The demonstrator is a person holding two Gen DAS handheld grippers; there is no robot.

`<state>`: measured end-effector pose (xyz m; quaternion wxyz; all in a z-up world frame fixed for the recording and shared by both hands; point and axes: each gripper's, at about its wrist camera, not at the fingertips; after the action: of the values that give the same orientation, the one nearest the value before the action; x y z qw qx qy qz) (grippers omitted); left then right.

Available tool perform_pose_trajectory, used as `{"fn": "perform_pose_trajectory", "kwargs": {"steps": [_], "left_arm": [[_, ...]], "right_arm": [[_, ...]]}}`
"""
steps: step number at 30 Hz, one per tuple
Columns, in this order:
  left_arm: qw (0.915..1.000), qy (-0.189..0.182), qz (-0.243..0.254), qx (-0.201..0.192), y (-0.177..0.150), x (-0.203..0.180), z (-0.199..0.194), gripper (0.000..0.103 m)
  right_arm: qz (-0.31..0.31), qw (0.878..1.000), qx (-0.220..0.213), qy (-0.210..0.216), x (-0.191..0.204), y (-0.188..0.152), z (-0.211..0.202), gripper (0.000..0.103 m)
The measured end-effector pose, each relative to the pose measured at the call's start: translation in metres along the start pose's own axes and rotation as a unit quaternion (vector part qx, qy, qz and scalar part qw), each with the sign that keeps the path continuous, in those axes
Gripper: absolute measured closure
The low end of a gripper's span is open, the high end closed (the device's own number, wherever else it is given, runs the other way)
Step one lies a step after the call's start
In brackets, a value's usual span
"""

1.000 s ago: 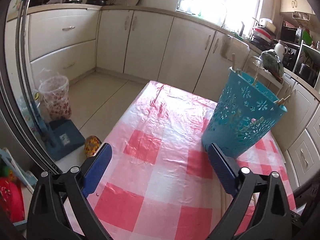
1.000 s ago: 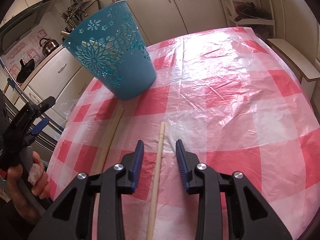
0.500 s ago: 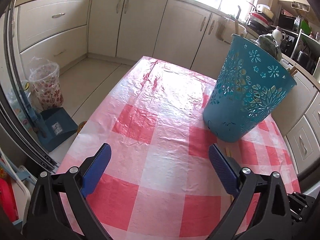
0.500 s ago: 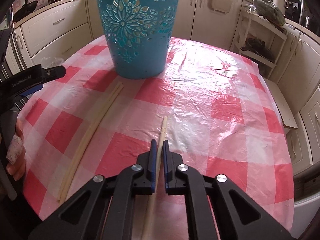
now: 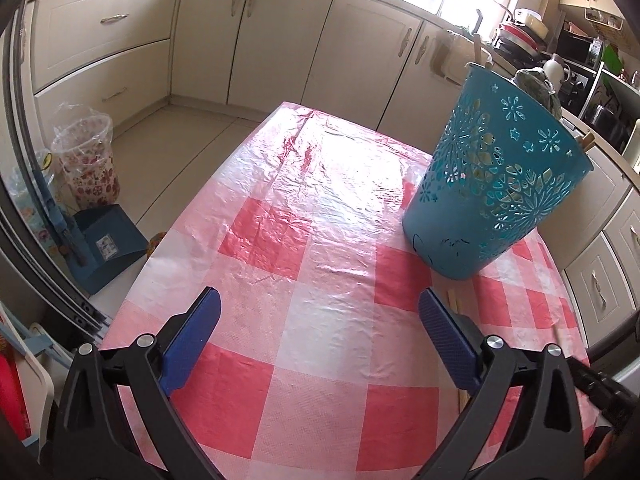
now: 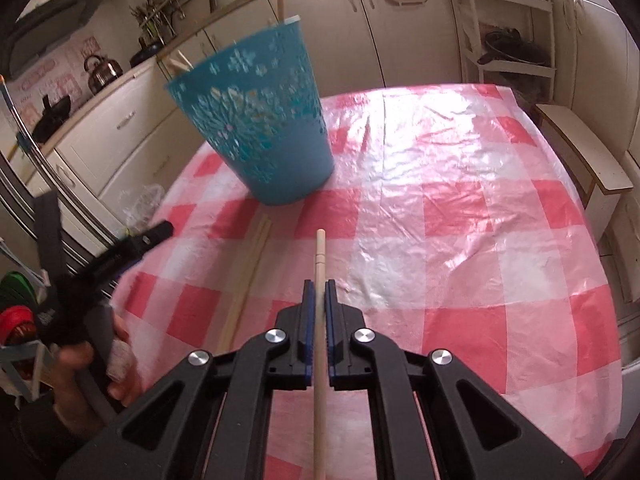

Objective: Organize utensils
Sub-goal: 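Carry the chopstick over the teal basket and open the right gripper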

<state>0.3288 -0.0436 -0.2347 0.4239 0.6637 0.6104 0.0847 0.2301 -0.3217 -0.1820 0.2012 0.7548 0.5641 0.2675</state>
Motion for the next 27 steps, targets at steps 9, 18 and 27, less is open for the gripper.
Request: {"fn": "perform_pose_trajectory", "kwargs": {"steps": [9,18,27], "left_arm": [[1.0000,0.000,0.000,0.004,0.000,-0.002,0.002,0.008],[1.0000,-0.003,0.006,-0.003,0.000,-0.004,0.000,0.008],[0.9996,-0.019,-0.018,-0.010,0.002,0.004,-0.001,0.008]], "right_arm": [[0.031,0.986,-0.138,0.093,0.028,0.094,-0.080,0.097],[0.049,0.959,-0.270,0.075,0.072,0.190,-0.057,0.097],[0.065,0.961,-0.266,0.031,0.072,0.213,-0.005,0.097]]}}
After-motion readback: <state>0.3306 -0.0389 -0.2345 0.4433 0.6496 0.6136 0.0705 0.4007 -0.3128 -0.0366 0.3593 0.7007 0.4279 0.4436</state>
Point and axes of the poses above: each gripper's, at about its wrist camera, not at the fingertips, and z roughly the way its jaws point, x to its left, y to its top, and after that the axes turned 12 degrees about -y, right-handed
